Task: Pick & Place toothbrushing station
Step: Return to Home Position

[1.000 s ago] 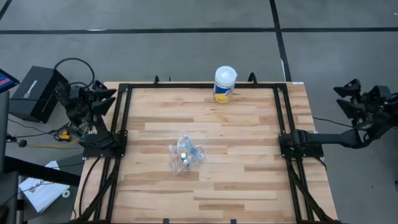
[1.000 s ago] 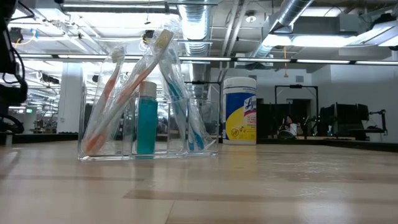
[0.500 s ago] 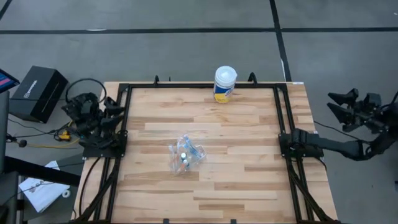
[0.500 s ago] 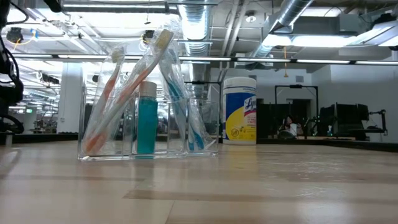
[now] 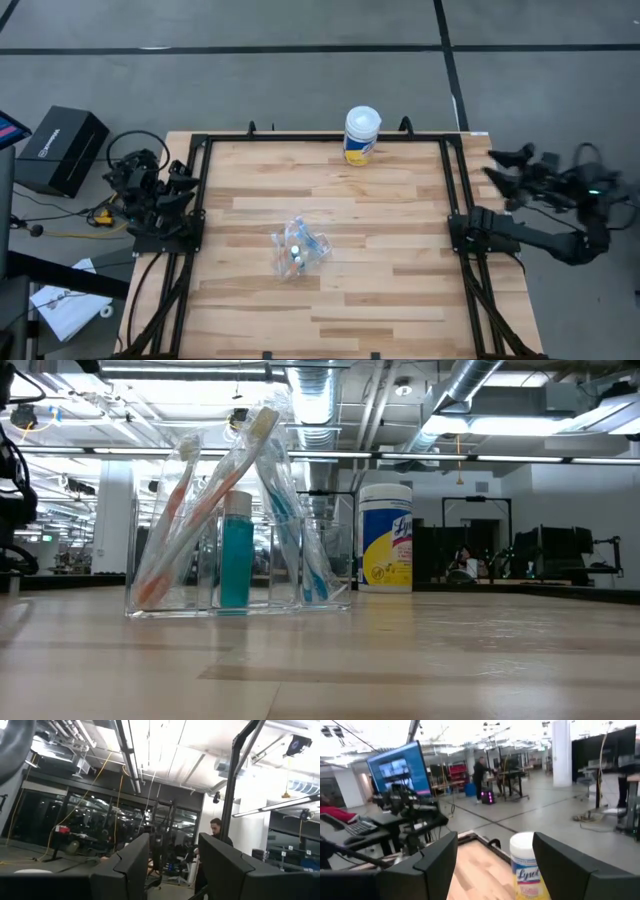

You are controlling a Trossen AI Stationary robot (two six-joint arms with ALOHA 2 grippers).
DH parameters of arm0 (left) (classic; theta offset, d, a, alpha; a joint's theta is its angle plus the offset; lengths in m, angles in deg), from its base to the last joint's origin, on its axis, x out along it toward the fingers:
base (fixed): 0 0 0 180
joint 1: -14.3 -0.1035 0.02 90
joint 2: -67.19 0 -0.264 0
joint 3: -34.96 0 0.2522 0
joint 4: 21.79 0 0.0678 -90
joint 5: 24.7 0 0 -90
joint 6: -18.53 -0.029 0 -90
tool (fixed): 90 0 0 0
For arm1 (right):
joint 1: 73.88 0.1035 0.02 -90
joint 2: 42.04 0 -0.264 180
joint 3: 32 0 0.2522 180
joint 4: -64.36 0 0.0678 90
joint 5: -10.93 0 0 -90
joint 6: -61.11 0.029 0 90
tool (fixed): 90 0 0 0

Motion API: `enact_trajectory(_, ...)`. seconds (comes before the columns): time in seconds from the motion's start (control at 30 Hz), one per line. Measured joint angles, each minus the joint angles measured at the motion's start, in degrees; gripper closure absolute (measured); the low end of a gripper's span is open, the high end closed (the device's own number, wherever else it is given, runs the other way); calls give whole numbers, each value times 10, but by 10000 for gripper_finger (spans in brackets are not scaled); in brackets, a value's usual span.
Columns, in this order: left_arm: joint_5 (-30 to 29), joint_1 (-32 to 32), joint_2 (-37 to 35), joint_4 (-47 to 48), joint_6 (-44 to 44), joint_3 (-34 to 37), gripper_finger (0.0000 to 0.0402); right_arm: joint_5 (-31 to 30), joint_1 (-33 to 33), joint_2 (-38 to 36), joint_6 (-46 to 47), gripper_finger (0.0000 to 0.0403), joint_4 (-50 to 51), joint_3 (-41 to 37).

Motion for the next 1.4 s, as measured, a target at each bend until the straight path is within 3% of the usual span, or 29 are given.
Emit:
enact_trajectory(0.17,15,0,0,-9,-1,0,236,0,0,0,22,155,-86,-132)
enact_trajectory(0.47,16,0,1,-11,-6,0,236,0,0,-1,88,155,-363,-390)
enact_trajectory(0.67,-3,0,1,-4,-10,0,236,22,0,-2,135,155,-543,-513)
enact_trajectory(0.87,-21,0,1,3,4,25,236,32,0,-1,148,155,-525,-521)
enact_trajectory(1.0,-48,0,1,2,65,72,236,35,0,-1,152,155,-486,-521)
enact_trajectory(1.17,-47,0,2,1,142,129,236,99,6,9,168,155,-468,-521)
enact_trajectory(1.27,-33,0,1,2,171,158,236,103,21,14,172,155,-469,-521)
enact_trajectory(1.4,-32,0,15,57,217,158,236,103,39,21,173,155,-469,-521)
